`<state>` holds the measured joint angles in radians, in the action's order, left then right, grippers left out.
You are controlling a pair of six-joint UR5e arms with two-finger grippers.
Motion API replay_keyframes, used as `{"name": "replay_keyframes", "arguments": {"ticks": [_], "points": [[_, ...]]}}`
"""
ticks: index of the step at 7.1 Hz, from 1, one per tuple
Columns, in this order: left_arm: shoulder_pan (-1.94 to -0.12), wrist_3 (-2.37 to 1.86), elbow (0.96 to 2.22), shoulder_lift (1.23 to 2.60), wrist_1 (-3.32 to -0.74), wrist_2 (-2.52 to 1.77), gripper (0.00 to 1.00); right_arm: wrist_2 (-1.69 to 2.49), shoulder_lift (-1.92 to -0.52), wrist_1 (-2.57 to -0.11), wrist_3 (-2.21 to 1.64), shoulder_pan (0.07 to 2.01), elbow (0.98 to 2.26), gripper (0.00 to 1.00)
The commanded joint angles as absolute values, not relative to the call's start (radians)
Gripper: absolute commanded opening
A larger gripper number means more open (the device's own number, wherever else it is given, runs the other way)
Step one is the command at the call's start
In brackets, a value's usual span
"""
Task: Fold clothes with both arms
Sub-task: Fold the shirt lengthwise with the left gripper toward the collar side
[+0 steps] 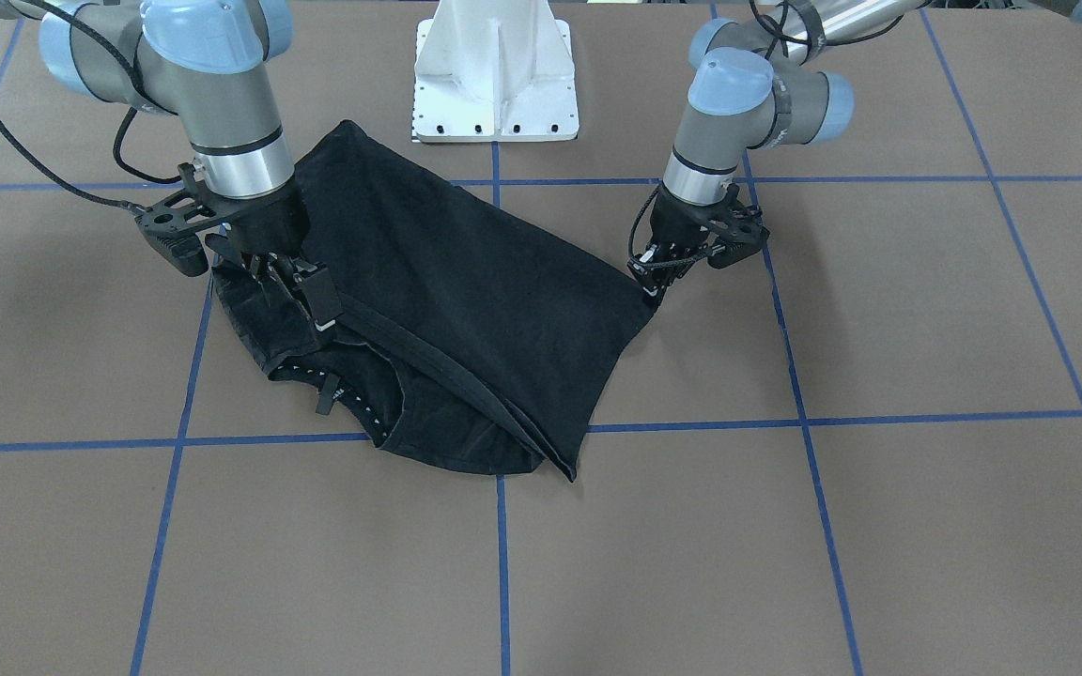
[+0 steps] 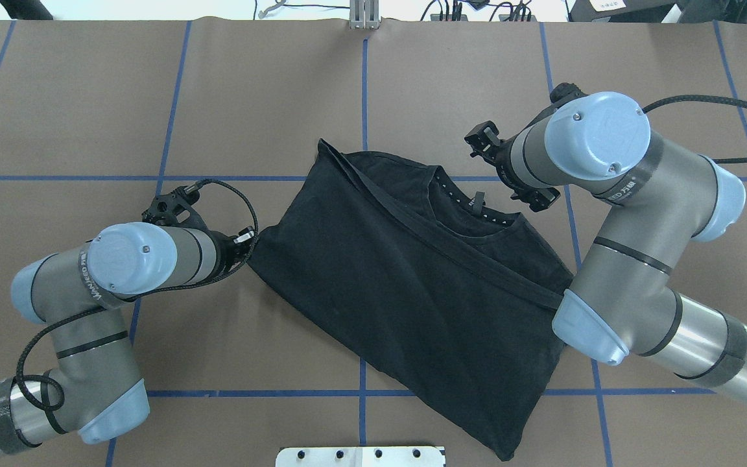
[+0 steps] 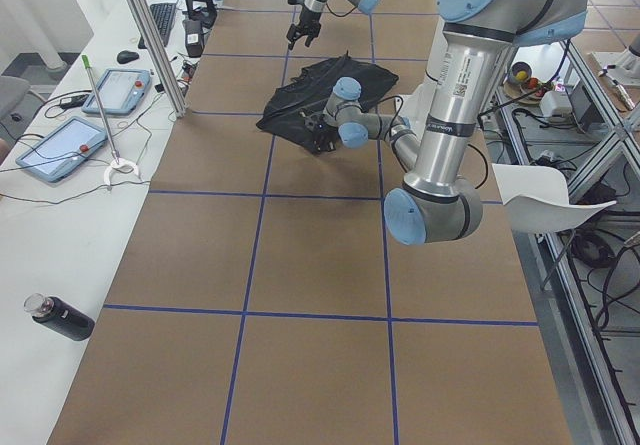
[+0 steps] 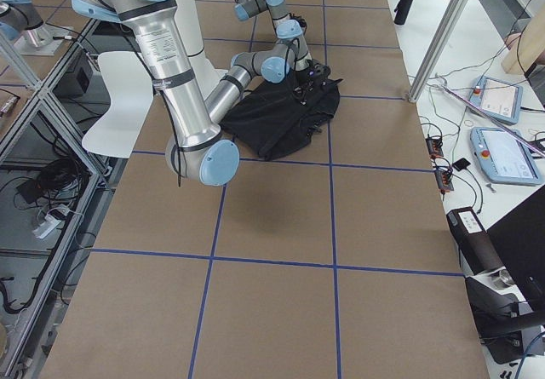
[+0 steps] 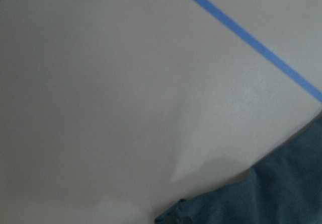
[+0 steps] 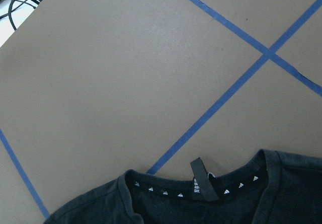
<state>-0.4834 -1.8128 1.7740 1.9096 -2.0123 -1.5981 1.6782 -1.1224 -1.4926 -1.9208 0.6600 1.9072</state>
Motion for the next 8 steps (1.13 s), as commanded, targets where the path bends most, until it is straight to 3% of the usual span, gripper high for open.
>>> {"name": "replay_keyframes", "arguments": {"ticks": [1, 4, 6, 7, 8], "points": [[-0.617, -1.654, 1.702, 2.010, -2.034, -1.583, 0.00, 1.678, -1.120, -1.493, -1.922, 0.661, 1.904, 1.00], [-0.803, -1.518, 1.238, 2.263, -2.389, -1.588, 0.00, 1.678, -1.120, -1.489, -1.922, 0.664, 1.905, 1.00], [-0.824, -1.470, 0.884, 2.514, -2.526, -1.586, 0.00, 1.677, -1.114, -1.488, -1.922, 0.664, 1.904, 1.00], [-0.827, -1.435, 0.817, 2.543, -2.572, -1.583, 0.00, 1.669, -1.112, -1.483, -1.922, 0.663, 1.893, 1.00], [-0.830, -1.410, 0.816, 2.543, -2.572, -1.585, 0.44, 1.666, -1.112, -1.482, -1.919, 0.661, 1.890, 1.00]]}}
